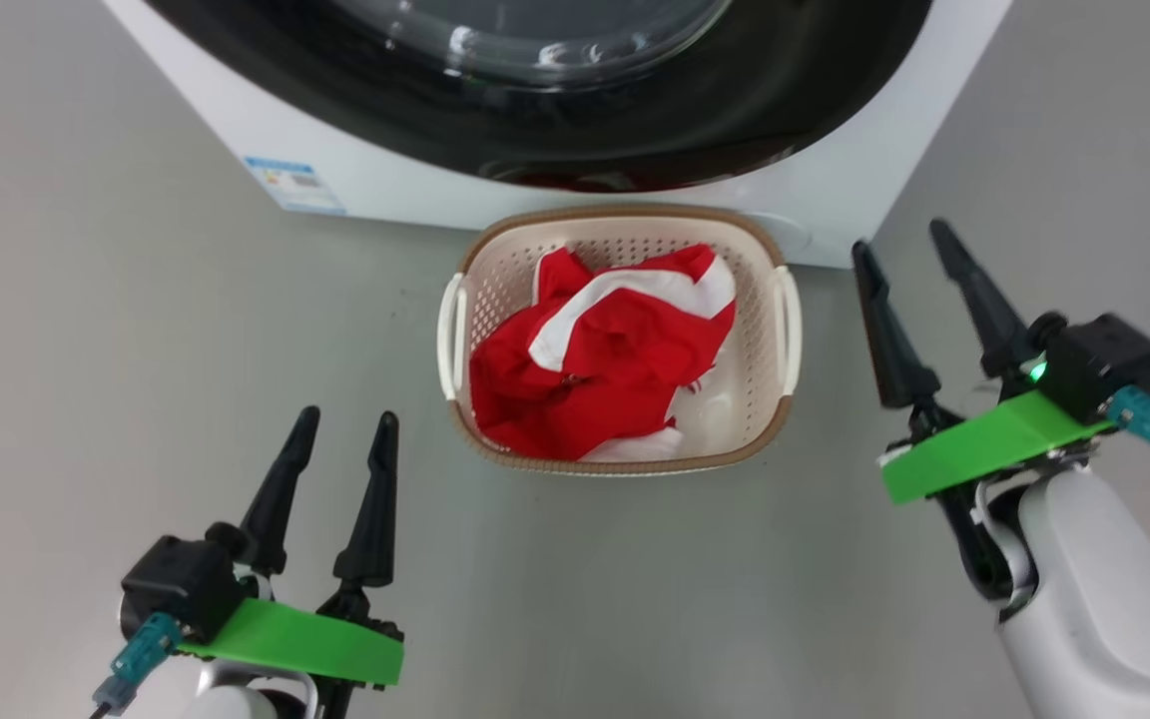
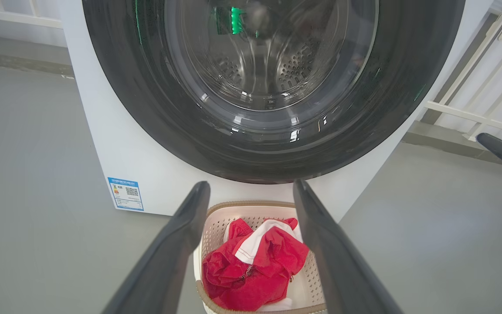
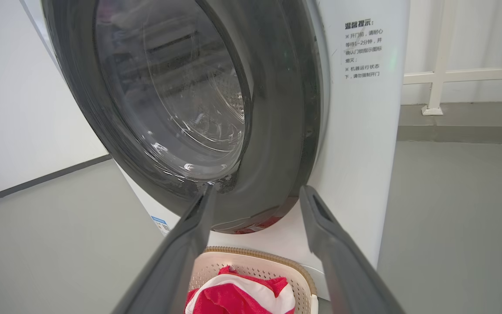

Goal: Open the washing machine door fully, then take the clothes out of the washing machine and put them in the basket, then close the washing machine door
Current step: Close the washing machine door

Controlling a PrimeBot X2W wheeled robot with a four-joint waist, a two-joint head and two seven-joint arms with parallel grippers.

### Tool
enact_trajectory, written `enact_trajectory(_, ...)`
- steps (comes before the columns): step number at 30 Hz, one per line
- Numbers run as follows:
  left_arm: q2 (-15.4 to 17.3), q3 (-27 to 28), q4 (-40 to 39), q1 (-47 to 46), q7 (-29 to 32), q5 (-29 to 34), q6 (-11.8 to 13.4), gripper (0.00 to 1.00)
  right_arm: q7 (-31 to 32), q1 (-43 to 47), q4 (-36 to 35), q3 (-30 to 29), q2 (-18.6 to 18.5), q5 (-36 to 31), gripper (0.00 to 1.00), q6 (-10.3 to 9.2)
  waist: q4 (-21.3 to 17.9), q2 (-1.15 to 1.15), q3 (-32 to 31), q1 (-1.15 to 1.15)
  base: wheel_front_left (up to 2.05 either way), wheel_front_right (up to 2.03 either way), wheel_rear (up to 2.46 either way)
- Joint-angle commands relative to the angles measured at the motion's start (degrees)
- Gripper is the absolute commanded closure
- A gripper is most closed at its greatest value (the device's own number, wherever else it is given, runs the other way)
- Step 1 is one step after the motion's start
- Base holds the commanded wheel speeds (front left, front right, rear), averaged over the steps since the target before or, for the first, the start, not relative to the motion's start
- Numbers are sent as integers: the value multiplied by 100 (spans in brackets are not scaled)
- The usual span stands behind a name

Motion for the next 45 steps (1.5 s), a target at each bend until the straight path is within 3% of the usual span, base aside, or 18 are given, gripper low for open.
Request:
enact_trajectory(1,107,244,-91,99,-45,70,-31,0,-15,172,-136,154,76,66,0,-6,-259,0,-265,0,0,0,0)
enact_trajectory(22,232,613,-34,686,-45,384,-31,0,-15,1623,-244,-107,218,56,0,-6,-908,0,-1068,0,0,0,0)
enact_trajectory(45,276,915,-106,912,-45,465,-31,0,-15,2314,-517,-593,212,-13,0,-6,-1313,0,-1209,0,0,0,0)
